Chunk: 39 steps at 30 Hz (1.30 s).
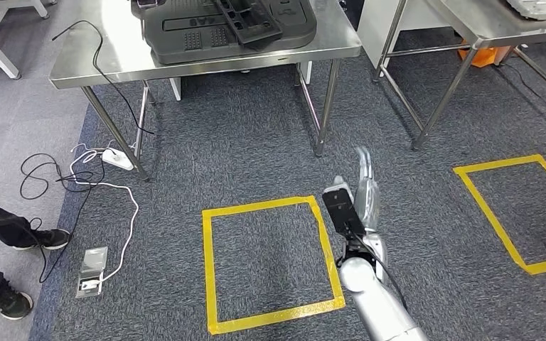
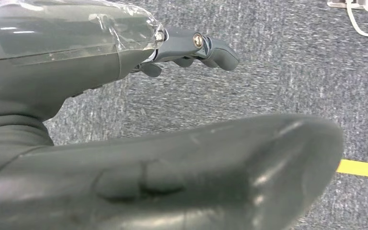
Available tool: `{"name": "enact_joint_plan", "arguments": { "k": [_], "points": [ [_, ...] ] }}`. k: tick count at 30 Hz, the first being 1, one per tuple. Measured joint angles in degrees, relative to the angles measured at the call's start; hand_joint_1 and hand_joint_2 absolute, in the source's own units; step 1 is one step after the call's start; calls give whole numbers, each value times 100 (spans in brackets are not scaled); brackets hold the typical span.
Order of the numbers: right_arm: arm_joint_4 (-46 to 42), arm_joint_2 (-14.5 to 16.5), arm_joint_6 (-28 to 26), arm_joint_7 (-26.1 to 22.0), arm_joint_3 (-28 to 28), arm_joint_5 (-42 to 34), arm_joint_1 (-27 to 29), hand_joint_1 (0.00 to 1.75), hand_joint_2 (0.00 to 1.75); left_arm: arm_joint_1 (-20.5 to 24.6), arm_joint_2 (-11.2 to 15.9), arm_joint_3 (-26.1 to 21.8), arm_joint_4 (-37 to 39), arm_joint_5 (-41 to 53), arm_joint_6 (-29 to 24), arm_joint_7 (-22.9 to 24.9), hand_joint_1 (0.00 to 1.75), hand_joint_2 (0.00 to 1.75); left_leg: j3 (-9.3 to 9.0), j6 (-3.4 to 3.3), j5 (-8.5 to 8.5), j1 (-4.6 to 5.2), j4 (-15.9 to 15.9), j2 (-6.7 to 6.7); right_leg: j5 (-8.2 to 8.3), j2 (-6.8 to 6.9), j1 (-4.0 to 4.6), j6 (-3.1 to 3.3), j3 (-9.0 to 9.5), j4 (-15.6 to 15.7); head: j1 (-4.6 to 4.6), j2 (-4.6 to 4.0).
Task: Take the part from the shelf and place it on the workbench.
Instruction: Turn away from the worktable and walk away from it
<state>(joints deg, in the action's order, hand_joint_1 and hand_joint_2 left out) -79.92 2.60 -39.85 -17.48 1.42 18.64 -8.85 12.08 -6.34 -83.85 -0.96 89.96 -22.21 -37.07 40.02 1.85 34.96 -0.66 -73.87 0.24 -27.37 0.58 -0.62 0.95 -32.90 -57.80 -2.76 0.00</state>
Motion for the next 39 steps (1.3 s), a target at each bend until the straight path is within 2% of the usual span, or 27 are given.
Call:
{"name": "enact_joint_plan", "arguments": {
  "k": [1,2,4,5,6,9,11,14,15,16,17,19,20,21,22,24,26,27,29,30,31,32,33,35,37,39],
  "points": [
    [85,-4,-1,23,-12,-22,41,0,0,-8,0,1,0,0,0,1,0,0,-66,2,-39,-3,14,0,12,1,-1,-6,-23,-9,3,0],
    [167,-10,-3,49,-21,-57,74,0,0,-12,0,1,0,0,0,1,0,0,-245,-4,-173,-5,257,0,22,-2,-3,-14,-39,-22,4,0],
    [304,-25,-6,90,-29,-135,110,0,0,-12,1,1,0,1,0,2,0,0,-699,-43,-465,-1,1020,-7,29,-11,5,-39,-62,-54,8,0],
    [359,-33,-7,104,-29,-162,117,0,0,-10,1,1,0,1,0,2,0,0,-854,-69,-545,6,1323,-10,35,-16,14,-60,-78,-74,8,0],
    [408,-39,-8,110,-30,-177,121,0,0,-10,1,1,0,1,0,2,0,0,-916,-94,-563,16,1476,-14,43,-20,22,-85,-94,-88,8,0],
    [521,-57,-9,116,-33,-190,132,0,0,-16,0,1,0,-1,0,2,0,0,-900,-196,-585,22,1543,-5,55,-27,17,-165,-121,-107,3,0],
    [583,-76,-10,118,-38,-211,137,0,0,-12,0,1,0,0,0,2,0,0,-890,-281,-637,2,1584,14,-132,-33,3,-218,-203,-324,-31,0],
    [717,-100,-10,137,-46,-300,174,0,0,-12,0,1,0,1,0,3,0,0,-847,-341,-674,11,1593,40,-680,-38,-20,-290,-596,-1311,-97,0],
    [780,-110,-10,144,-50,-338,199,0,0,-15,0,1,0,1,0,4,0,0,-836,-347,-679,15,1590,49,-755,-38,-27,-305,-683,-1557,-104,0],
    [845,-120,-10,146,-55,-373,225,0,0,-17,-1,0,0,1,0,7,0,0,-829,-349,-681,16,1585,58,-717,-37,-33,-313,-675,-1600,-110,0],
    [905,-128,-10,147,-57,-411,244,0,0,-17,-4,0,0,1,0,9,0,0,-827,-345,-679,13,1576,70,-573,-28,-40,-317,-562,-1414,-119,0],
    [1013,-139,-10,131,-59,-485,251,0,0,-17,-16,1,0,1,-1,15,0,0,-825,-317,-663,14,1551,105,-231,65,-43,-310,-196,-711,-139,0],
    [1064,-142,-10,116,-59,-519,243,0,0,-16,-22,1,0,1,-1,17,0,0,-814,-294,-652,28,1525,125,-129,120,-32,-293,-57,-395,-151,0],
    [1117,-142,-10,100,-59,-552,239,0,0,-17,-26,1,0,1,-2,21,0,0,-800,-265,-648,42,1508,147,-96,159,-21,-269,5,-221,-148,0],
    [1175,-142,-10,85,-59,-581,245,0,0,-18,-27,1,0,1,-3,25,0,0,-786,-238,-648,56,1496,174,-113,166,-7,-243,5,-163,-140,0],
    [1305,-144,-10,56,-59,-640,267,0,0,-17,-28,-1,0,1,-4,28,0,0,-773,-180,-636,58,1480,223,-90,96,-7,-178,-28,-139,-113,0],
    [1454,-146,-10,26,-59,-697,266,0,0,-12,-28,-2,0,1,-4,29,0,0,-714,-117,-471,42,1291,184,-55,36,-16,-113,-37,-108,-88,0],
    [1526,-145,-10,14,-59,-727,260,0,0,-11,-28,-1,0,1,-4,31,0,0,-618,-90,-304,32,1040,139,-39,10,-21,-84,-39,-95,-69,0],
    [1660,-143,-10,-4,-59,-776,255,0,0,-13,-28,0,0,1,-4,38,0,0,-319,-67,49,27,324,75,-27,-49,-12,-58,-51,-97,-32,0],
    [1736,-142,-10,-10,-59,-801,255,0,0,-15,-28,1,0,1,-4,44,0,0,-197,-67,137,25,41,60,-24,-85,-7,-53,-54,-100,-24,0],
    [1809,-142,-10,-16,-59,-820,256,0,0,-17,-28,1,0,1,-4,50,0,0,-154,-76,118,26,-63,51,-23,-125,-4,-52,-55,-105,-20,0],
    [1876,-142,-10,-21,-59,-834,257,0,0,-16,-28,1,0,1,-4,56,0,0,-210,-93,-10,26,52,35,-23,-171,-3,-52,-54,-112,-17,0],
    [1932,-142,-10,-26,-59,-844,256,0,0,-15,-28,1,0,1,-4,61,0,0,-350,-120,-214,26,357,-3,-24,-220,-3,-54,-52,-121,-13,0],
    [2009,-139,-10,-37,-59,-850,247,0,0,-11,-29,1,0,1,-4,64,0,0,-649,-173,-542,17,1070,-192,-30,-313,0,-70,-69,-150,-2,0],
    [2078,-136,-11,-44,-59,-867,232,0,0,-6,-31,1,0,1,-4,72,0,0,-761,-189,-615,19,1404,-317,-16,-388,-4,-117,-118,-173,4,0],
    [2146,-136,-12,-49,-59,-894,235,0,0,6,-37,2,0,1,-4,80,0,0,-767,-207,-623,25,1459,-264,8,-448,-14,-180,-149,-165,5,0]
  ]
}}
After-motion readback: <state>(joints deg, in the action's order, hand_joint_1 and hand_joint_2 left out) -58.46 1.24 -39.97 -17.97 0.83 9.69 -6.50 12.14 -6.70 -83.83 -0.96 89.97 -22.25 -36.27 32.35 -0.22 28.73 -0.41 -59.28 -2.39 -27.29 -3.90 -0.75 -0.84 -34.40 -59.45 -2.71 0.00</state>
